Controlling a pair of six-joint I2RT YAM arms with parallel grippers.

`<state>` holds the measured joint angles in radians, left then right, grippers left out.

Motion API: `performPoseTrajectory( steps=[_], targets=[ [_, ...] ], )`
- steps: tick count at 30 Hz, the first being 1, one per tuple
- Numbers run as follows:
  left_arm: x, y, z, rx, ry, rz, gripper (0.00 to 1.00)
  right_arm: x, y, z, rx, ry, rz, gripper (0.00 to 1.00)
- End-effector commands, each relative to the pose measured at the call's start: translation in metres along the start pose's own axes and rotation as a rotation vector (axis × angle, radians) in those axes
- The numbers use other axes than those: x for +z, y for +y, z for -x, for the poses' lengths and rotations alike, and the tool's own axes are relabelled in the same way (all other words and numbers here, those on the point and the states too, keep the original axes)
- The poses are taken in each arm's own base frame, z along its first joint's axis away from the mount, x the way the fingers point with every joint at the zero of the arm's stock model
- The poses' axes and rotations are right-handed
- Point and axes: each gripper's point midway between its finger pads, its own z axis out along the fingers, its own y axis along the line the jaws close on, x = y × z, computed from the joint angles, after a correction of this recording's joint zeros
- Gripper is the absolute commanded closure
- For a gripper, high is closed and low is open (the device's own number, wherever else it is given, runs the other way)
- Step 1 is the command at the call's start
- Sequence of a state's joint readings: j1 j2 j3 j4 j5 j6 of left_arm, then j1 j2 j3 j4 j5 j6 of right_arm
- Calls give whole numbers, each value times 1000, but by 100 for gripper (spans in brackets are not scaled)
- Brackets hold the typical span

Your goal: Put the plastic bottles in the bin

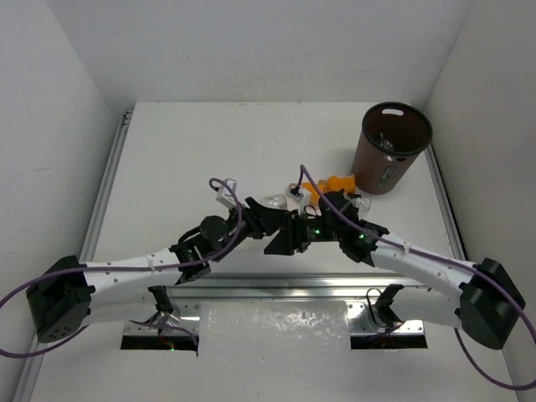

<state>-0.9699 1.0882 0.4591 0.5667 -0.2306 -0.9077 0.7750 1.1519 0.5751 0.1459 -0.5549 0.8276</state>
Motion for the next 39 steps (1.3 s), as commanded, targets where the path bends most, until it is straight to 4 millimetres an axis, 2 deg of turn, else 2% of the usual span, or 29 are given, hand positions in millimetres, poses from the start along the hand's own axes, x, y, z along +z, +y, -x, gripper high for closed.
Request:
performPoseTrajectory(
  steps=[1, 2, 3, 4, 7, 9, 10, 11, 12, 13, 14, 16, 17, 19, 20, 22, 23, 24, 25, 26, 27, 28, 29, 30, 31, 32, 34, 36, 39],
  targets=[
    [-8, -39, -4, 0, 54, -141, 39, -12, 17, 58, -108, -258, -24, 100],
    [-9, -40, 1, 4, 36, -134, 32, -17, 10, 66, -114, -309, -73, 100],
    [-9, -38, 2, 6, 31, -120, 32, -21, 8, 67, -117, -329, -88, 100],
    [-10, -27, -1, 13, 46, -69, 22, -25, 7, 70, -125, -347, -101, 100],
    [-11, -17, 19, 27, -7, 63, 9, -36, 4, 78, -151, -381, -170, 100],
    [-18, -10, 47, 21, -110, 174, 1, -42, -7, 81, -144, -376, -261, 100],
    [-25, -6, 58, 39, -119, 261, 0, -44, -11, 81, -143, -371, -290, 100],
    [-38, 6, 84, 43, -222, 374, 0, -48, -22, 75, -129, -344, -347, 100],
    [-55, 12, 100, 30, -249, 488, 0, -58, -23, 91, -130, -386, -395, 100],
    [-70, 16, 122, 40, -338, 557, 0, -66, -33, 85, -111, -355, -463, 100],
    [-80, 15, 131, 34, -365, 586, 0, -86, -34, 109, -107, -422, -521, 100],
    [-100, 13, 147, 80, -381, 630, 0, -112, -48, 118, -61, -418, -614, 100],
    [-104, 13, 148, 130, -364, 638, 0, -140, -54, 147, -34, -492, -669, 100],
    [-109, 17, 142, 179, -311, 647, 0, -169, -67, 162, 4, -510, -751, 100],
    [-110, 21, 138, 198, -287, 653, 0, -196, -63, 188, 13, -582, -772, 100],
    [-110, 34, 121, 235, -217, 667, 0, -207, -80, 199, 70, -538, -819, 100],
    [-111, 39, 117, 253, -196, 674, 0, -231, -75, 223, 62, -591, -849, 100],
    [-113, 47, 107, 267, -156, 686, 0, -234, -97, 230, 105, -563, -898, 100],
    [-114, 50, 104, 283, -137, 688, 0, -249, -110, 231, 140, -556, -953, 100],
    [-115, 54, 99, 293, -114, 691, 0, -261, -107, 246, 133, -584, -982, 100],
    [-116, 54, 94, 300, -82, 678, 0, -269, -129, 246, 178, -561, -1060, 100],
    [-117, 54, 92, 326, -60, 672, 0, -281, -137, 251, 193, -573, -1089, 99],
    [-118, 53, 91, 343, -47, 661, 0, -290, -134, 264, 183, -598, -1107, 98],
    [-119, 54, 88, 367, -22, 652, 0, -290, -148, 267, 201, -576, -1140, 92],
    [-121, 54, 89, 399, -14, 640, 0, -308, -160, 264, 229, -569, -1218, 87],
    [-125, 56, 89, 414, -3, 652, 0, -317, -155, 277, 215, -590, -1235, 73],
    [-131, 57, 93, 420, -12, 658, 0, -319, -174, 273, 250, -517, -1290, 4],
    [-135, 57, 94, 422, -9, 657, 0, -331, -172, 284, 232, -535, -1338, 2],
    [-141, 57, 97, 416, -32, 642, 0, -330, -163, 294, 214, -546, -1309, 1]
  ],
)
